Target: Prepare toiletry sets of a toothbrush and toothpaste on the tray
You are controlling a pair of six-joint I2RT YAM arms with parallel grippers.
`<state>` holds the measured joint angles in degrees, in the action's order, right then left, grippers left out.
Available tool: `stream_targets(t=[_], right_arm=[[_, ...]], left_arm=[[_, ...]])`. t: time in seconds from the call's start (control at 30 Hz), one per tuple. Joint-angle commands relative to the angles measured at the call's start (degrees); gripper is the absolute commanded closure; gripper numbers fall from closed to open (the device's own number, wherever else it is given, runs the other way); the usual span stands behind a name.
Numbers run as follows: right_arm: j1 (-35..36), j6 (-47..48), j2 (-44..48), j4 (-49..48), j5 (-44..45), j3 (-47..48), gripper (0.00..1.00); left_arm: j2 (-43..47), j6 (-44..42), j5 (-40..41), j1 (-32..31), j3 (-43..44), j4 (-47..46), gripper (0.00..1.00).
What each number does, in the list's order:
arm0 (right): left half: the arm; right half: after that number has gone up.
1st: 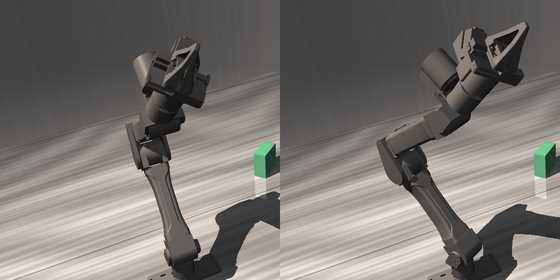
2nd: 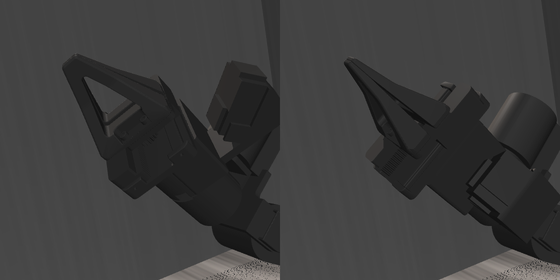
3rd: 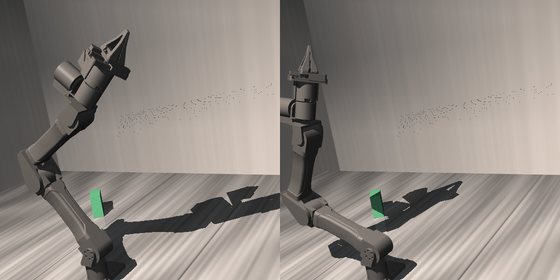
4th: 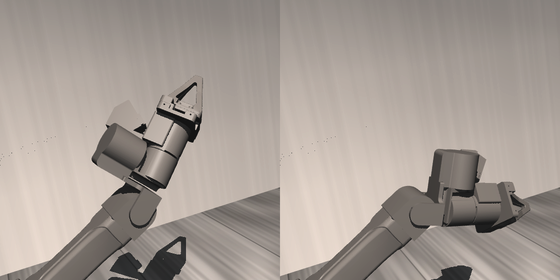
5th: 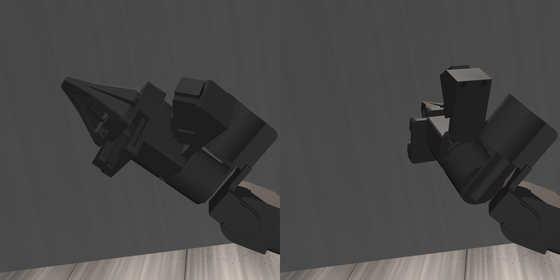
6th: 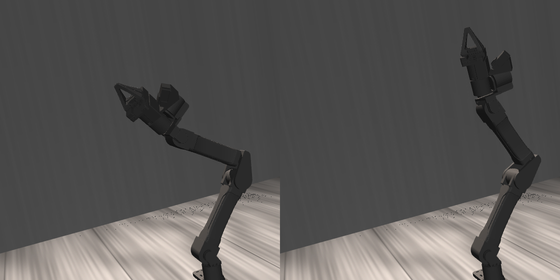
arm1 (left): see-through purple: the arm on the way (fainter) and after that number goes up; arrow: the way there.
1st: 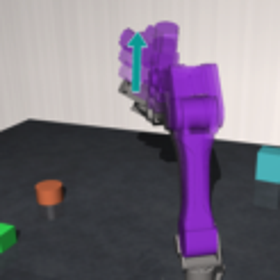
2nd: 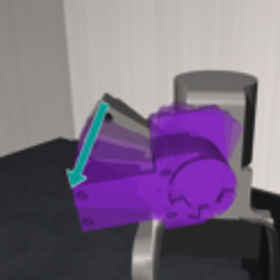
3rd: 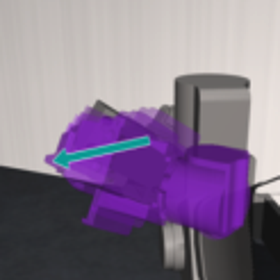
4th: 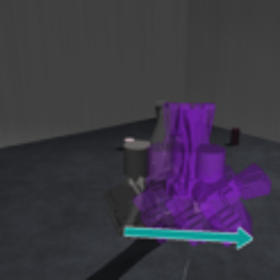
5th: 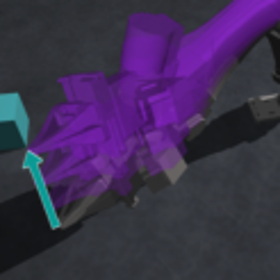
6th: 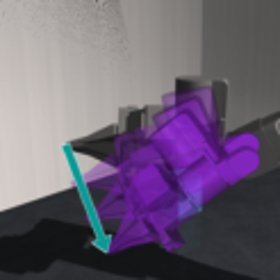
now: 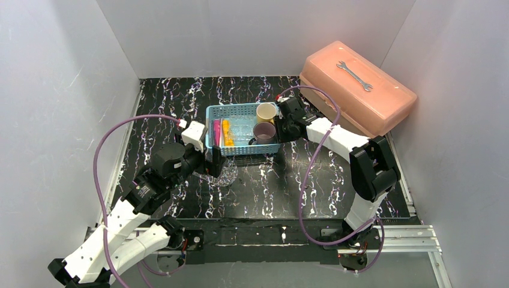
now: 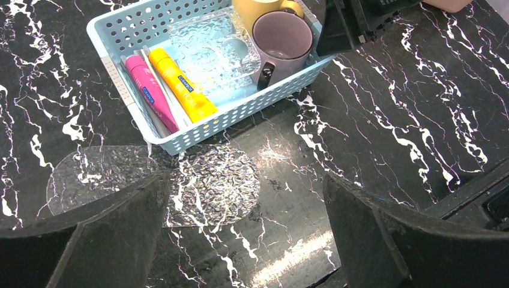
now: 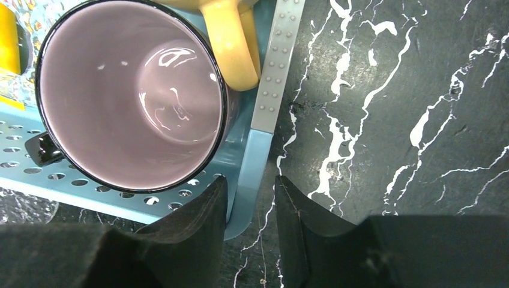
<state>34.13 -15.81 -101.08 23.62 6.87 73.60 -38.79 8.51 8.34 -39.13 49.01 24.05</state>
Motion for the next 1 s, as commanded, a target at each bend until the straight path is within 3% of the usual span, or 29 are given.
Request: stream_targets(t=[0.0, 0.17, 0.33, 0.63, 0.97], right_arm=[[-0.20, -2.70, 0.19, 3.13, -1.06, -1.75, 0.59], [-0.20, -4.66, -0.48, 2.35, 0.47, -1.41, 0.71], [-0.20, -5.81, -0.87, 2.69, 3.92, -0.79, 0.98], [-1.56, -9.49, 1.27, 1.91, 10.20, -1.87, 0.99], [-5.72, -14.02, 5.48, -1.33, 11.16, -6.06, 0.99]], left_arm=[[0.44, -0.69, -0.05, -0.11, 0.73, 0.37, 0.02], [0.46, -0.69, 0.01, -0.15, 0.72, 0.35, 0.02], [0.55, -0.69, 0.01, -0.13, 0.73, 0.42, 0.02], [0.73, -0.78, 0.06, -0.14, 0.82, 0.45, 0.02], [0.55, -0.78, -0.08, -0.09, 0.79, 0.47, 0.02]])
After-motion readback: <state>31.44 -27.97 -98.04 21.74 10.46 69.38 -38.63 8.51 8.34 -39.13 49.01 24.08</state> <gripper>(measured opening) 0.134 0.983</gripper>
